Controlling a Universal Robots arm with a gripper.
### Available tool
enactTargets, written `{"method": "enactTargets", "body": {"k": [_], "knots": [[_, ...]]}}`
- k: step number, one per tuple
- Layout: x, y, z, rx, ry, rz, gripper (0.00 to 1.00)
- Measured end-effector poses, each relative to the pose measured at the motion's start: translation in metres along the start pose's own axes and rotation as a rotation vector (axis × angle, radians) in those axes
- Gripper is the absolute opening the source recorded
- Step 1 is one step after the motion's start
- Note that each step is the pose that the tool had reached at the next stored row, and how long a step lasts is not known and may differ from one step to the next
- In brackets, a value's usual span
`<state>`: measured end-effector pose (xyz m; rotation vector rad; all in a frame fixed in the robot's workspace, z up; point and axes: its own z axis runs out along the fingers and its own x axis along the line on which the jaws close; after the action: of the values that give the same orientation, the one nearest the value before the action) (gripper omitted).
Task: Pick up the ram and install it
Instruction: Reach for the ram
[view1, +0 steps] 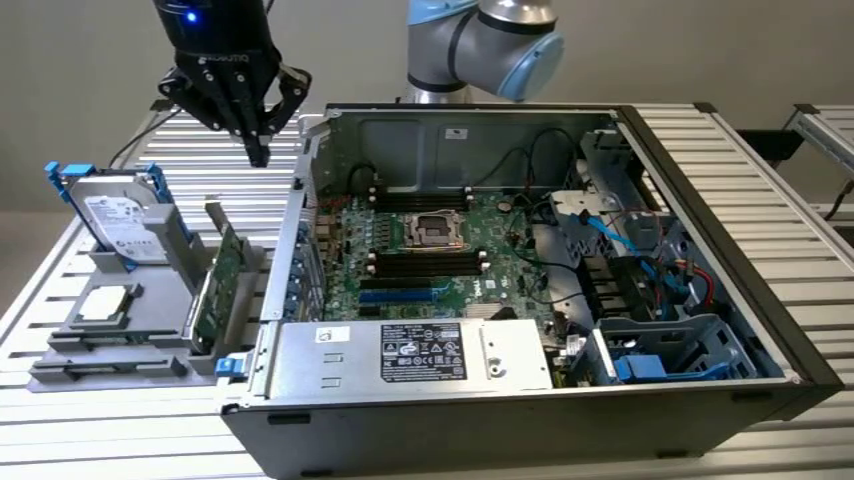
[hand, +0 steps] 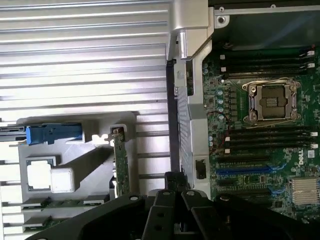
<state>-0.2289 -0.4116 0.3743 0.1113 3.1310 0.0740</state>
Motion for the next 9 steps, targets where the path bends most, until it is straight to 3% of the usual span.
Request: {"method": "enactTargets", "body": {"k": [9], "knots": [[0.034, -0.0122, 0.007, 0.0002, 0.0018, 0.0, 0.11]]}}
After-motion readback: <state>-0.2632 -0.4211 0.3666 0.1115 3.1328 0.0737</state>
